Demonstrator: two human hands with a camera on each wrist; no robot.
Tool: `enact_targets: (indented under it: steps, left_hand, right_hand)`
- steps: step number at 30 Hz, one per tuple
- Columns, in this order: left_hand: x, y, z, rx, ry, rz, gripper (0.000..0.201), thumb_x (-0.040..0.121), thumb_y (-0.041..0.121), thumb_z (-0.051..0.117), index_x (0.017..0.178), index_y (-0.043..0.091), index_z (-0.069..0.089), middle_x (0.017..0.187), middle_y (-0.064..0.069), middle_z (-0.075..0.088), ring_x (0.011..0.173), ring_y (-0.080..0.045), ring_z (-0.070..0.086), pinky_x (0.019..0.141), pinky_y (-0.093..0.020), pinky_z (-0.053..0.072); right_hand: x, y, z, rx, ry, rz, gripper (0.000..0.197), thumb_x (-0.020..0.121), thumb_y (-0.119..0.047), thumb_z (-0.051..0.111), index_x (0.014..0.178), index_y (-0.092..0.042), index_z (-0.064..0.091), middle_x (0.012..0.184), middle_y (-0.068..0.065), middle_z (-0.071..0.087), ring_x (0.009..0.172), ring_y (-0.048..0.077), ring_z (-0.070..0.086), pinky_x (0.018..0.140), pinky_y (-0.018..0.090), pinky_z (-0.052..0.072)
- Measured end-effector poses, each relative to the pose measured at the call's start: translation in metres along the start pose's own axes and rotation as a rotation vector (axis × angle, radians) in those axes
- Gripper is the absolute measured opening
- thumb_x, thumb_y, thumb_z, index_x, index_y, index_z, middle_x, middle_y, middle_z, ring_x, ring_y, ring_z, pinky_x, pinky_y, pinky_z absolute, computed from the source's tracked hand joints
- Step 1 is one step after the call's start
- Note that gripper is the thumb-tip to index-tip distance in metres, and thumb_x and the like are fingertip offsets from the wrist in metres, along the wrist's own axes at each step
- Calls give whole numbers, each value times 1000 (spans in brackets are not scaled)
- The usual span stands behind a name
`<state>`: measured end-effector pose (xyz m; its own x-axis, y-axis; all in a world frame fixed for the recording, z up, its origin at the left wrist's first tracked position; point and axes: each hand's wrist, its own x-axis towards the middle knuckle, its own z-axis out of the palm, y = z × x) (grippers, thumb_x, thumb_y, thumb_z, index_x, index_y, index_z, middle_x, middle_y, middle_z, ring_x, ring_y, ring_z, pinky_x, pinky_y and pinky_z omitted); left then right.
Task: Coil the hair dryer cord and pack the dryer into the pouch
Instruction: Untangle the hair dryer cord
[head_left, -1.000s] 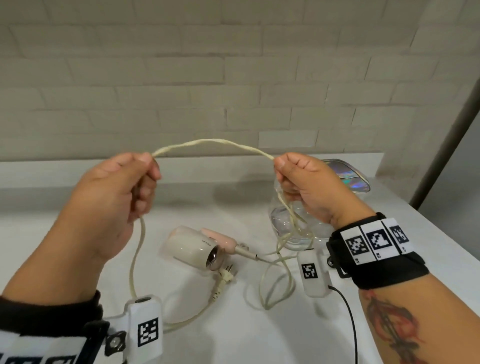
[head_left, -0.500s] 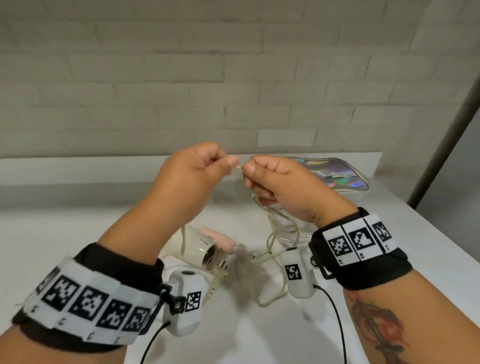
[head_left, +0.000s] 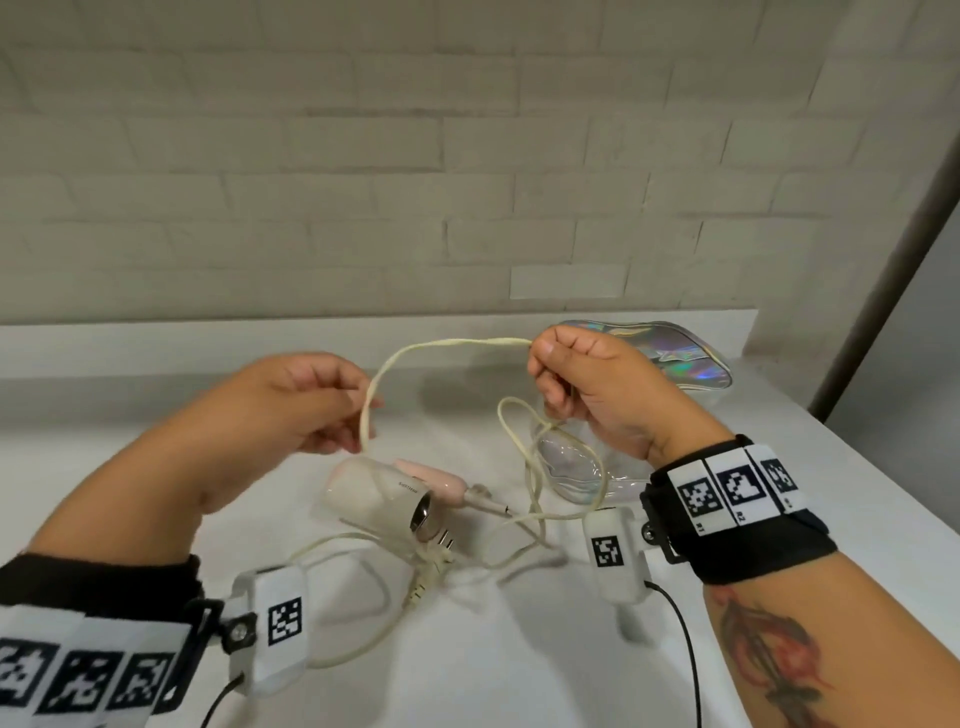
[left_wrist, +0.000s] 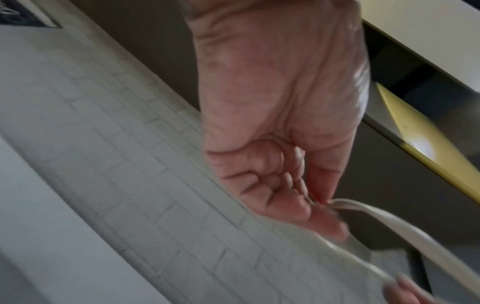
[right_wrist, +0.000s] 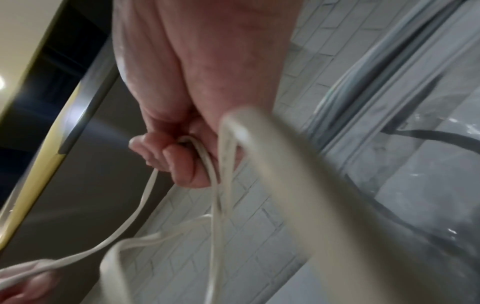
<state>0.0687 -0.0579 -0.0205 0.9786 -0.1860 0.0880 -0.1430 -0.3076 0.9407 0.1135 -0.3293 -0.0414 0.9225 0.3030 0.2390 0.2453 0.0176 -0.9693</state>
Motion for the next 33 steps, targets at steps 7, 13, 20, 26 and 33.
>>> enact_targets:
  steps: [7, 13, 20, 26, 33]
  left_hand:
    - [5, 27, 35, 570, 243, 302, 65, 90, 13, 37, 152, 29, 23, 157, 17, 17, 145, 0, 10, 116, -20, 10]
    - [11, 58, 66, 879, 113, 395, 31, 96, 43, 40, 110, 25, 60, 109, 2, 66, 101, -23, 60, 86, -43, 48]
    - [18, 47, 47, 525, 283, 315, 27, 79, 47, 68, 68, 23, 63, 44, 9, 44, 40, -6, 35, 45, -24, 29]
    - [16, 32, 5, 30, 612, 450, 28, 83, 40, 63, 63, 22, 61, 44, 11, 40, 47, -6, 31, 47, -25, 26]
    - [6, 5, 12, 119, -112, 13, 7, 74, 23, 70, 79, 19, 72, 63, -3, 66, 57, -15, 61, 58, -24, 49]
  right_hand:
    - [-3, -24, 16, -298, -126, -47, 23, 97, -15, 44, 80, -8, 58, 50, -2, 49, 46, 9, 39, 48, 18, 34]
    - [-7, -42, 32, -550, -152, -140, 20, 94, -14, 47, 80, -8, 60, 55, -3, 49, 50, 8, 41, 55, 25, 37]
    - [-12, -31, 17, -522, -134, -152, 21, 92, -23, 56, 76, -10, 62, 55, 0, 41, 50, 9, 35, 49, 19, 32]
    - [-7, 3, -15, -504, 79, -98, 22, 92, -17, 54, 79, -3, 63, 56, 4, 42, 53, 13, 38, 53, 25, 34]
    - [-5, 0, -16, -483, 97, -129, 21, 93, -18, 53, 79, -7, 65, 52, -2, 43, 50, 11, 40, 53, 19, 37]
